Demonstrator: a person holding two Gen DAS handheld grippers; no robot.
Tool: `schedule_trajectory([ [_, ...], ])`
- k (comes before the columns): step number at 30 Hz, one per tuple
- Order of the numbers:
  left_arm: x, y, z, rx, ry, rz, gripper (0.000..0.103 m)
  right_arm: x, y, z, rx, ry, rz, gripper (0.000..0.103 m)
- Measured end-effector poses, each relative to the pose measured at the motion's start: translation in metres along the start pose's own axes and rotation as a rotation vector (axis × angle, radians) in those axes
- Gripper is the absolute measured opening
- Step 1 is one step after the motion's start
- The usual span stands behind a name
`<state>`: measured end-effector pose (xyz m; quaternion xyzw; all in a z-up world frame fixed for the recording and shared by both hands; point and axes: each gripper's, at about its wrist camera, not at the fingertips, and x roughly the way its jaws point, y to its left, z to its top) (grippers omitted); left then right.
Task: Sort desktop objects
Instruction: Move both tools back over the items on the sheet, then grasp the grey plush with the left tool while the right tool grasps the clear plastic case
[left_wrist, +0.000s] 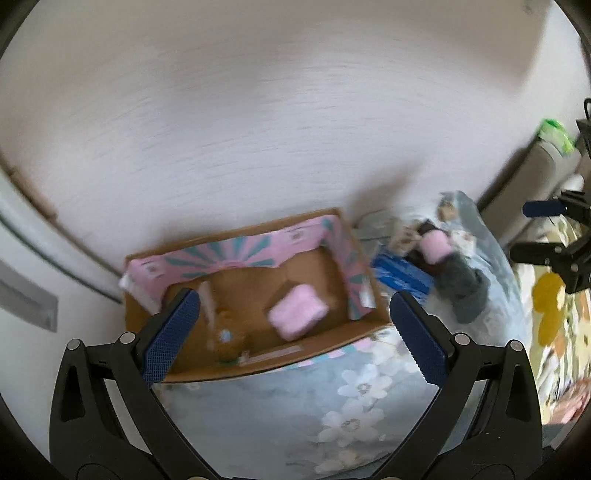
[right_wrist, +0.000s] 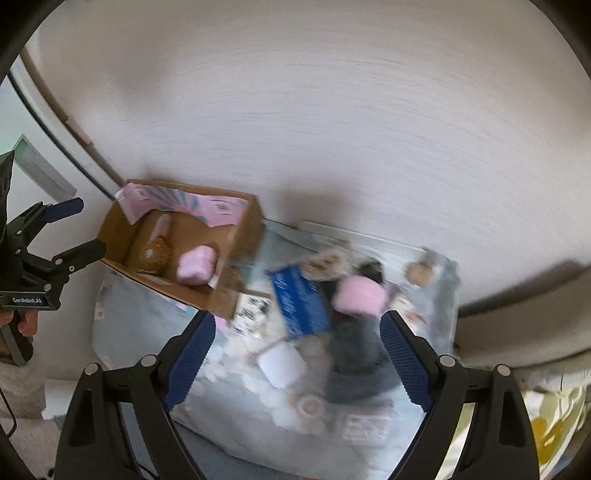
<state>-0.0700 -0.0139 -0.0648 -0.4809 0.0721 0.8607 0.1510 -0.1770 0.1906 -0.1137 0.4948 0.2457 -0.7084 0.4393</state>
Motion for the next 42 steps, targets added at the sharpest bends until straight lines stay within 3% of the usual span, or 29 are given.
schedule_trajectory([
  [11, 0.027, -0.117, -0.007, 0.147, 0.052, -0.166, 0.102, 0.012, -0.063, -0.086, 0.185, 0.054, 0.06, 0.089],
  [16, 0.069, -0.169, -0.004, 0.159, 0.124, -0.238, 0.101, 0.033, -0.072, -0.123, 0.183, 0.096, 0.021, 0.089],
  [22, 0.13, -0.223, -0.003, 0.183, 0.206, -0.263, 0.098, 0.064, -0.075, -0.158, 0.144, 0.132, -0.036, 0.089],
  [28, 0.17, -0.251, -0.006, 0.172, 0.252, -0.248, 0.097, 0.097, -0.079, -0.177, 0.139, 0.142, -0.072, 0.089],
  [34, 0.189, -0.255, -0.003, 0.145, 0.277, -0.223, 0.097, 0.116, -0.079, -0.182, 0.118, 0.163, -0.123, 0.089],
  [42, 0.207, -0.259, -0.01, 0.141, 0.315, -0.194, 0.096, 0.133, -0.083, -0.188, 0.132, 0.172, -0.097, 0.089],
])
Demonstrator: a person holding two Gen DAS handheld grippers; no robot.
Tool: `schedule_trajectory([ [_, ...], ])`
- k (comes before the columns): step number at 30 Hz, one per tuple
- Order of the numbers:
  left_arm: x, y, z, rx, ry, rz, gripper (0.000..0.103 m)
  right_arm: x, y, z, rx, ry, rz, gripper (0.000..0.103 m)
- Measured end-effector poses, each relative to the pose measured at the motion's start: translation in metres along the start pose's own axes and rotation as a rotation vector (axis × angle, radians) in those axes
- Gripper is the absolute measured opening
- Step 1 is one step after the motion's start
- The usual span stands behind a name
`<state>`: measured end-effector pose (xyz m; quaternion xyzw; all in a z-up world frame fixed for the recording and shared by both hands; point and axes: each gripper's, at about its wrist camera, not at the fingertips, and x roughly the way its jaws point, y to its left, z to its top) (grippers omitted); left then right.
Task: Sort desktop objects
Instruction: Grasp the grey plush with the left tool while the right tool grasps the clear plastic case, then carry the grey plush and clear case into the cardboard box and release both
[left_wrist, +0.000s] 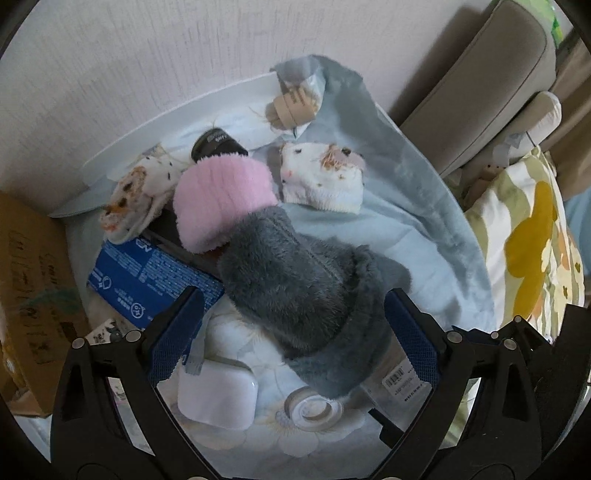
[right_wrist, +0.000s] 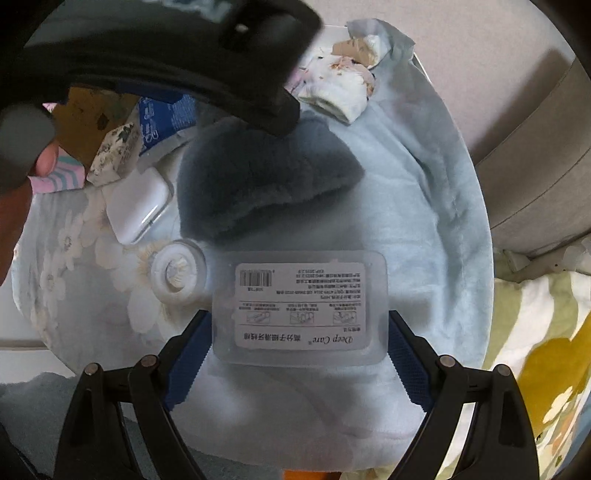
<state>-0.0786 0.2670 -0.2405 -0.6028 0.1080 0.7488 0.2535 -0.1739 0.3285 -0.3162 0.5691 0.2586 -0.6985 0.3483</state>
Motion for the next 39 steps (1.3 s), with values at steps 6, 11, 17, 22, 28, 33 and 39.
schedule_trajectory([
  [6, 0.011, -0.002, -0.004, 0.008, 0.021, -0.019, 0.057, -0.001, -0.009, -0.005, 0.037, -0.036, 0.041, 0.088],
  [11, 0.009, -0.005, -0.009, 0.029, 0.011, -0.015, 0.031, -0.006, -0.011, -0.01, 0.037, -0.057, 0.041, 0.086],
  [17, -0.009, -0.008, -0.01, 0.044, 0.0, -0.03, 0.021, -0.022, -0.012, -0.016, 0.045, -0.077, 0.048, 0.086],
  [22, -0.021, -0.003, -0.011, 0.034, -0.002, -0.044, 0.018, -0.037, -0.013, -0.017, 0.048, -0.089, 0.048, 0.086],
  [28, -0.054, 0.004, -0.011, 0.047, -0.051, -0.061, 0.017, -0.063, -0.013, -0.01, 0.026, -0.111, 0.035, 0.086],
  [33, -0.091, 0.01, -0.008, 0.059, -0.108, -0.081, 0.017, -0.083, -0.004, 0.002, 0.01, -0.121, 0.034, 0.086],
  [39, -0.136, 0.033, -0.007, 0.057, -0.168, -0.068, 0.017, -0.084, -0.003, 0.034, -0.001, -0.118, 0.038, 0.086],
])
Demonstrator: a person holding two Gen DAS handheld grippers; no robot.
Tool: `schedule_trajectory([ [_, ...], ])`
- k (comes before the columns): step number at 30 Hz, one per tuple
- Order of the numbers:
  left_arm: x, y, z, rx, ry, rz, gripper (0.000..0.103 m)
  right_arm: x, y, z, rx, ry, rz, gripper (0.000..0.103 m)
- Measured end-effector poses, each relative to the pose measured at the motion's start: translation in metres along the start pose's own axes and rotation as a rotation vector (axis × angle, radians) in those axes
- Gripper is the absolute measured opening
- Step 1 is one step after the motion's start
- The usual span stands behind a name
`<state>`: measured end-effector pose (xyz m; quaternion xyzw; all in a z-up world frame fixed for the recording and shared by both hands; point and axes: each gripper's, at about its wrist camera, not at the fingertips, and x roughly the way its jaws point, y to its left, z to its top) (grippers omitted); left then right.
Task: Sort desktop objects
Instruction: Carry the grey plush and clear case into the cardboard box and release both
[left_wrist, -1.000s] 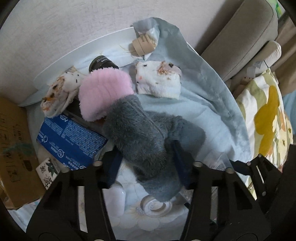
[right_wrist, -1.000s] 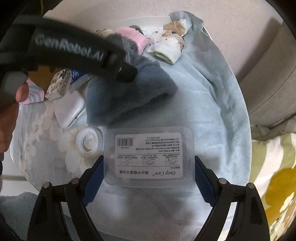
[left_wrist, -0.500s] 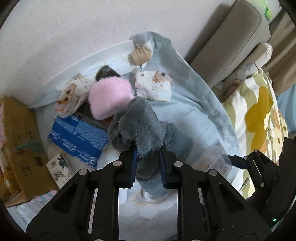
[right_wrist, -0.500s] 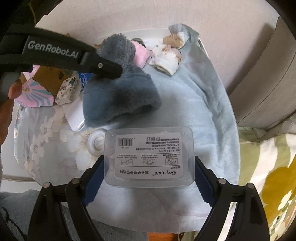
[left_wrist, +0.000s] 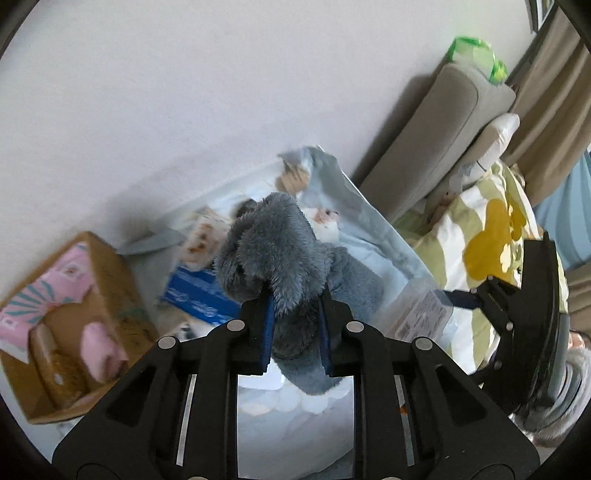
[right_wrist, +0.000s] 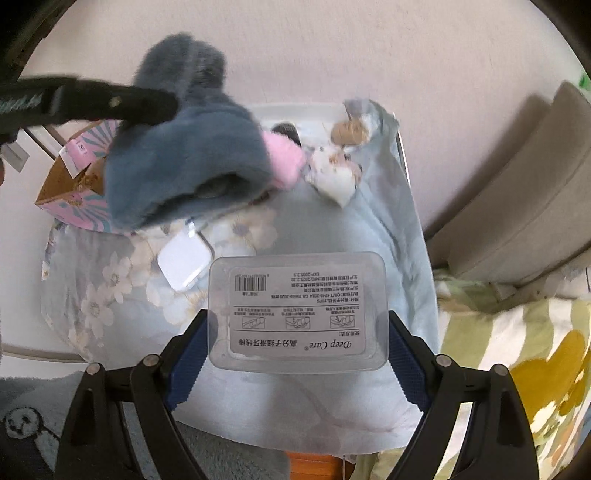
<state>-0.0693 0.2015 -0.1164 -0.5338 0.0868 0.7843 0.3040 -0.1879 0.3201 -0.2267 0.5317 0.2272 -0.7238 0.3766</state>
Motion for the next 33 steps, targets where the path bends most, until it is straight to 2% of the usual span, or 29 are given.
schedule_trajectory([
  [7, -0.043, 0.045, -0.002, -0.04, -0.035, 0.047, 0.017, -0.016, 0.016, 0.049, -0.05, -0.024, 0.04, 0.086],
  [18, -0.098, 0.135, -0.028, -0.161, -0.085, 0.126, 0.017, -0.033, 0.102, 0.129, -0.187, -0.077, 0.122, 0.086],
  [27, -0.12, 0.214, -0.065, -0.275, -0.079, 0.178, 0.017, -0.021, 0.177, 0.174, -0.275, -0.045, 0.208, 0.086],
  [33, -0.117, 0.251, -0.09, -0.332, -0.057, 0.187, 0.017, 0.0, 0.222, 0.195, -0.302, -0.005, 0.242, 0.086],
])
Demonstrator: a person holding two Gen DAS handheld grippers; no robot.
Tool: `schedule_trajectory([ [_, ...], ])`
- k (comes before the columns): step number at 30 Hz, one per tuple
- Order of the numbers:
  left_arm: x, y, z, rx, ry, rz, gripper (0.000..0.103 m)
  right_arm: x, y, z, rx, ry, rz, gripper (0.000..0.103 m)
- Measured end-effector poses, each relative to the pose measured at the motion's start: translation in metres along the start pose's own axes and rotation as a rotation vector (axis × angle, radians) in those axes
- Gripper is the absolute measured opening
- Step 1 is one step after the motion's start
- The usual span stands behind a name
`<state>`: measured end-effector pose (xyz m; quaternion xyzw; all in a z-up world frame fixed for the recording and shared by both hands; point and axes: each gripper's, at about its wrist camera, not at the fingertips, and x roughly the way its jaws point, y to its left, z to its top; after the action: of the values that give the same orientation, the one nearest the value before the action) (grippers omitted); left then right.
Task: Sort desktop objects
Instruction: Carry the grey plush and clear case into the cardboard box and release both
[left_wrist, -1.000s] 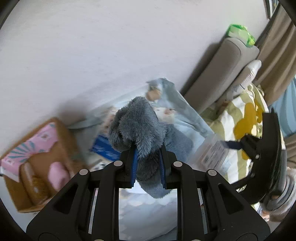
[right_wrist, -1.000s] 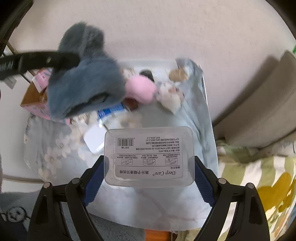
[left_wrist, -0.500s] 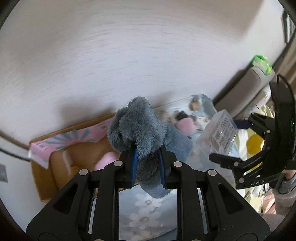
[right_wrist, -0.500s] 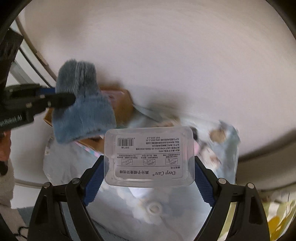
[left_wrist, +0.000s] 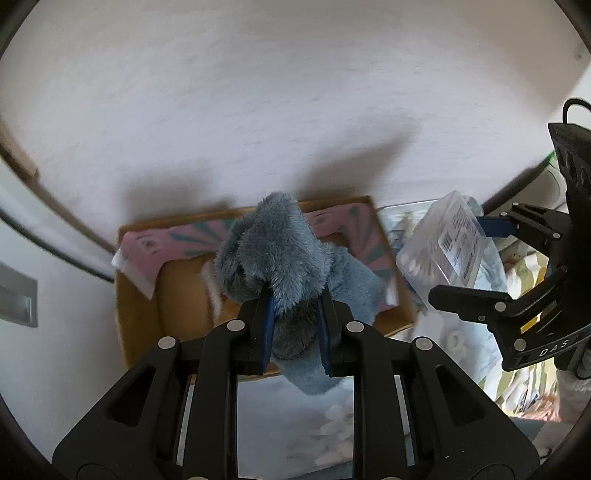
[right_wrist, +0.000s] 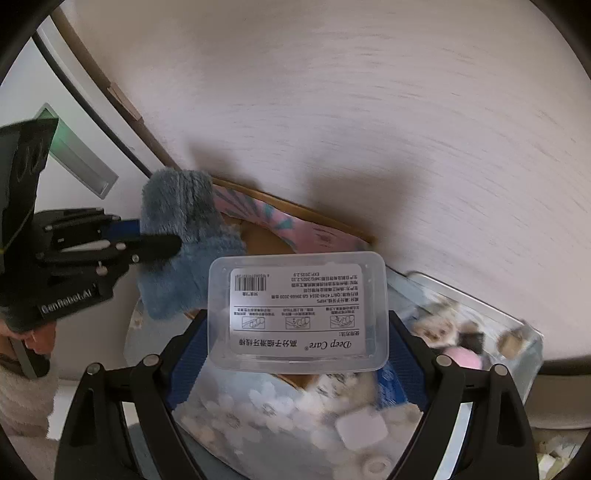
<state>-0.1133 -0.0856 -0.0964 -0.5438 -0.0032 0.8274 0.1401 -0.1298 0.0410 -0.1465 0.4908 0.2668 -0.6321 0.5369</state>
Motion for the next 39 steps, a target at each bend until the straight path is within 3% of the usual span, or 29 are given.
schedule_trajectory([
  [10, 0.031, 0.062, -0.014, -0.075, 0.041, 0.034, 0.017, 0.056, 0.022, 0.032, 0.061, 0.1, 0.047, 0.086],
  [14, 0.051, 0.073, -0.018, -0.058, 0.085, 0.042, 0.017, 0.078, 0.017, 0.039, 0.11, 0.12, 0.046, 0.086],
  [22, 0.065, 0.081, -0.019, -0.056, 0.1, 0.023, 0.018, 0.091, 0.019, 0.044, 0.126, 0.141, 0.026, 0.086],
  [24, 0.064, 0.08, -0.018, -0.044, 0.095, 0.022, 0.028, 0.091, 0.02, 0.046, 0.122, 0.138, 0.01, 0.087],
  [25, 0.063, 0.078, -0.017, -0.035, 0.091, 0.018, 0.046, 0.091, 0.019, 0.047, 0.121, 0.141, 0.004, 0.087],
  [26, 0.061, 0.076, -0.016, -0.033, 0.086, 0.017, 0.078, 0.091, 0.02, 0.047, 0.125, 0.148, 0.003, 0.088],
  [27, 0.059, 0.075, -0.015, -0.037, 0.077, 0.025, 0.094, 0.091, 0.019, 0.047, 0.135, 0.146, 0.008, 0.088],
  [28, 0.056, 0.075, -0.015, -0.044, 0.058, 0.045, 0.102, 0.09, 0.018, 0.046, 0.143, 0.134, 0.016, 0.094],
  [29, 0.052, 0.075, -0.015, -0.049, 0.04, 0.056, 0.102, 0.088, 0.017, 0.045, 0.147, 0.11, 0.027, 0.103],
  [39, 0.038, 0.068, -0.011, -0.04, 0.021, 0.098, 0.102, 0.07, 0.017, 0.04, 0.134, 0.066, 0.009, 0.103],
])
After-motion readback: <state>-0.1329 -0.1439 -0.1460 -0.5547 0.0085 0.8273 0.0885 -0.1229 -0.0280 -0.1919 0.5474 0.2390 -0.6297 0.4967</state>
